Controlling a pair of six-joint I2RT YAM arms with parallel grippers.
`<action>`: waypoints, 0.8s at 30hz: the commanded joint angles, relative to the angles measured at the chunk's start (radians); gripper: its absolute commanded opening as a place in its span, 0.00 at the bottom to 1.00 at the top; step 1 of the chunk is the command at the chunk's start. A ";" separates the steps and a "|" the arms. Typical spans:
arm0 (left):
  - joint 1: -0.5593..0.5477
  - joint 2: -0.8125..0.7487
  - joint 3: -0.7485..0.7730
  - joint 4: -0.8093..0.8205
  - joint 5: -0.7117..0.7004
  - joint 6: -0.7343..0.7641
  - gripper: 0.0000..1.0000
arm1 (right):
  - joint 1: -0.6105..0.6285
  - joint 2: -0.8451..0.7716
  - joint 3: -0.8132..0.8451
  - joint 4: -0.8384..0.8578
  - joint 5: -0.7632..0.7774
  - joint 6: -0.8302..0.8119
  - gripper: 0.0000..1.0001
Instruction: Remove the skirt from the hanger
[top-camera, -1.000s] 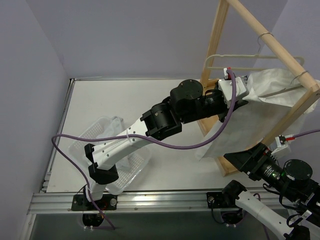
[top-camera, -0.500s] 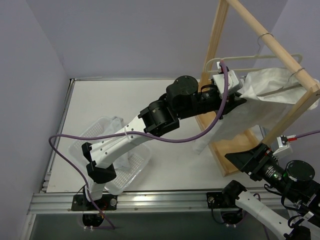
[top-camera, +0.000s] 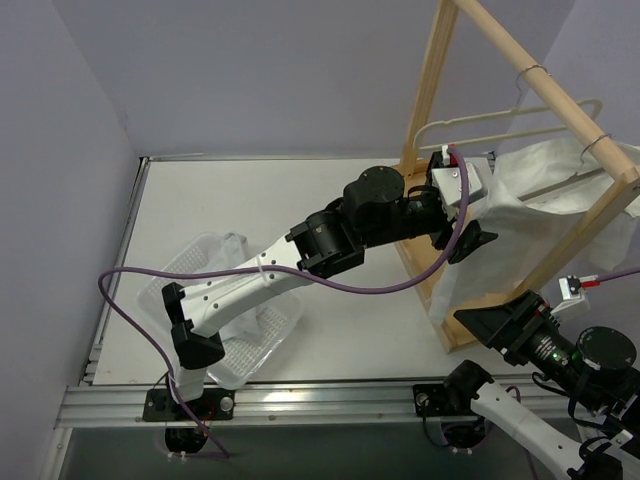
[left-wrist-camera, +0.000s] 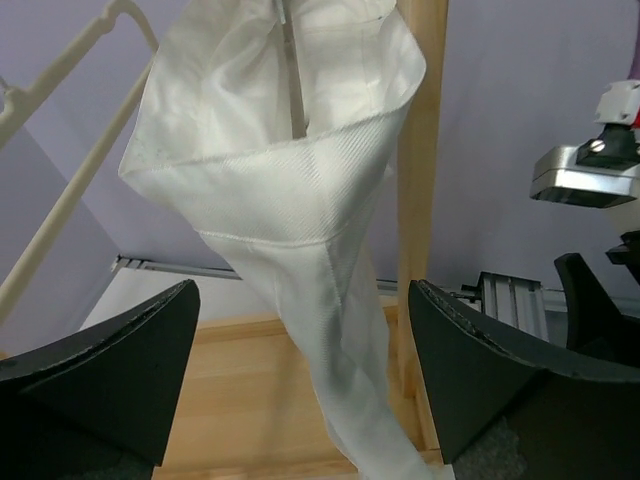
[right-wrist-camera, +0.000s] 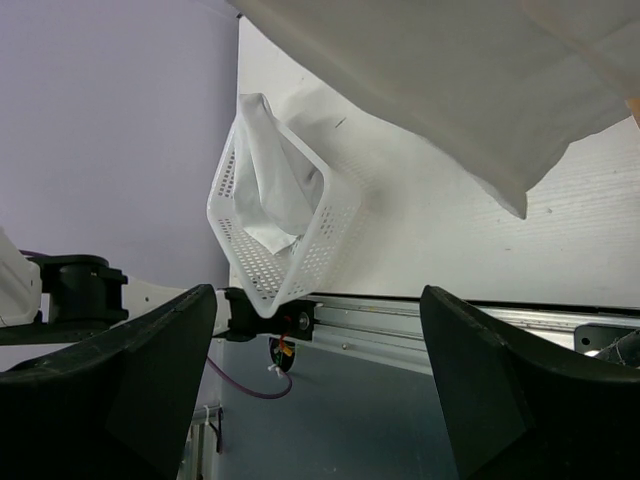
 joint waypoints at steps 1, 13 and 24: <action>-0.002 -0.067 -0.040 0.054 -0.070 0.059 0.94 | -0.002 0.012 -0.007 0.012 0.016 -0.002 0.79; 0.021 -0.061 -0.037 0.035 -0.097 0.152 0.94 | -0.004 -0.013 -0.035 0.011 0.021 0.011 0.79; 0.021 0.080 0.157 -0.015 -0.015 0.068 0.91 | -0.004 -0.008 -0.013 0.000 0.025 0.015 0.79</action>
